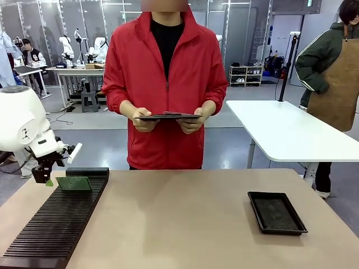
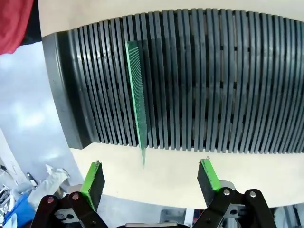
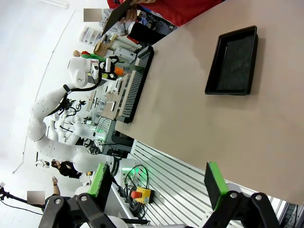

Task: Inspect the PCB.
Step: Pick up the Blank PCB and present it to the human.

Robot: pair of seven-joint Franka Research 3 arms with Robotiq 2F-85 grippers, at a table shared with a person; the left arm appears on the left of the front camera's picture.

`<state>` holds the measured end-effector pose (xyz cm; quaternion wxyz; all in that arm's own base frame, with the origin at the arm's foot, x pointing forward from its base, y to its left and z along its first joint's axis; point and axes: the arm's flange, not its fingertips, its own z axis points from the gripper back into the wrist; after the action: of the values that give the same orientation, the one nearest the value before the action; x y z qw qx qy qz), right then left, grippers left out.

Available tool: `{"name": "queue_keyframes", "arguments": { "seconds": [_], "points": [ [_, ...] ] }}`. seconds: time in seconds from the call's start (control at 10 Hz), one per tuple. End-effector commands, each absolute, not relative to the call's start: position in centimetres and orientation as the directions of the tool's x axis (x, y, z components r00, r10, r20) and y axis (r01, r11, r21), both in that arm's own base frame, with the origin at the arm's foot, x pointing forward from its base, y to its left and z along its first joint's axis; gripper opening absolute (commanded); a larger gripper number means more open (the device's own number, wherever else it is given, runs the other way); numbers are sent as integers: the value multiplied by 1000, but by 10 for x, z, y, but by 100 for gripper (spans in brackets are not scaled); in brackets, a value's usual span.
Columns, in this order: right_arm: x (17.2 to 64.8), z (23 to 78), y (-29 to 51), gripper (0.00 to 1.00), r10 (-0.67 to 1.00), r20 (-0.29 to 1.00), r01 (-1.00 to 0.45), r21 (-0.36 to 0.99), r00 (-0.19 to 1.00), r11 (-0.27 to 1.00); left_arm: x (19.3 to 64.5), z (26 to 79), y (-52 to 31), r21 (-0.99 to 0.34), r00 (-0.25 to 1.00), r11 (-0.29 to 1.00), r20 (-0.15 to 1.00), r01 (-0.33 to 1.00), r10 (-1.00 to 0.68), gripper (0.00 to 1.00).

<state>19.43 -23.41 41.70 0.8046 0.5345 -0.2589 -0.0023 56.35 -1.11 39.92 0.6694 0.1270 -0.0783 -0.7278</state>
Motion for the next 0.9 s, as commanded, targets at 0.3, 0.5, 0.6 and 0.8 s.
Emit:
{"name": "queue_keyframes", "arguments": {
  "seconds": [0.3, 0.5, 0.6, 0.8],
  "points": [
    [194, 418, -235, 100, -282, 429, -291, 859, 858, 422, 586, 369, -14, 316, -16, -37, -70, 948, -997, 100],
    [194, 418, -235, 100, -282, 429, -291, 859, 858, 422, 588, 360, -18, 318, -5, -27, -70, 948, -998, 89],
    [194, 418, -235, 100, -282, 429, -291, 859, 858, 422, 588, 357, -17, 315, -7, -28, -67, 949, -998, 71],
    [194, 418, -235, 100, -282, 429, -291, 859, 858, 422, 587, 356, -15, 308, -4, -23, -63, 951, -998, 36]
  ]
}}
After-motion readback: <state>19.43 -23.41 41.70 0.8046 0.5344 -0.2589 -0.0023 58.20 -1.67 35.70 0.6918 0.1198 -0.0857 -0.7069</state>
